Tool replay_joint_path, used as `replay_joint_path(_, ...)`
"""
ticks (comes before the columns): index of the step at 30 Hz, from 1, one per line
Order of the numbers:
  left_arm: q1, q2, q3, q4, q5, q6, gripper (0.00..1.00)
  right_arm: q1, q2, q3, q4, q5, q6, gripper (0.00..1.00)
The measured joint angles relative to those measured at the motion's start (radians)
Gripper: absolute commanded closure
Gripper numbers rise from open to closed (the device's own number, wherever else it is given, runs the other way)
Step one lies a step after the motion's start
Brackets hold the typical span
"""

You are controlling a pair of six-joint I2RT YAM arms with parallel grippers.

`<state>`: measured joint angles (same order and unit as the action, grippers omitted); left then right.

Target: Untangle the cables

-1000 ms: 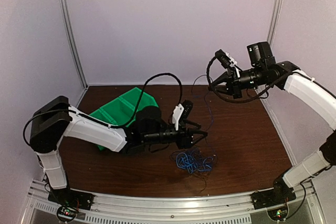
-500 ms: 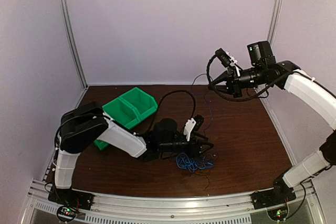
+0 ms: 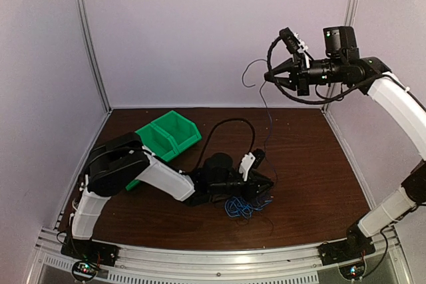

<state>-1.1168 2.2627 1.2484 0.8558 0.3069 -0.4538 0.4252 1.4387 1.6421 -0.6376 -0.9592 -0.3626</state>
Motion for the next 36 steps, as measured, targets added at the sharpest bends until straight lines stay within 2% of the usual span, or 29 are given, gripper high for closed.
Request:
replay_joint_path(7,0.000,0.032,0.055,-0.113,-0.021,0.023,0.72,-0.006,0.071,0.263,0.017,-0.003,0.047,1.00)
replay_joint_path(15,-0.002,0.034,0.019,-0.135,-0.077,0.022,0.78,-0.035,0.114,0.465,0.028,-0.018,0.076,1.00)
replay_joint_path(23,-0.002,0.034,0.003,-0.154,-0.124,0.022,0.80,-0.114,0.155,0.594,0.050,-0.064,0.128,1.00)
replay_joint_path(36,-0.002,0.034,0.003,-0.160,-0.135,0.021,0.82,-0.297,0.171,0.684,0.244,-0.207,0.357,1.00)
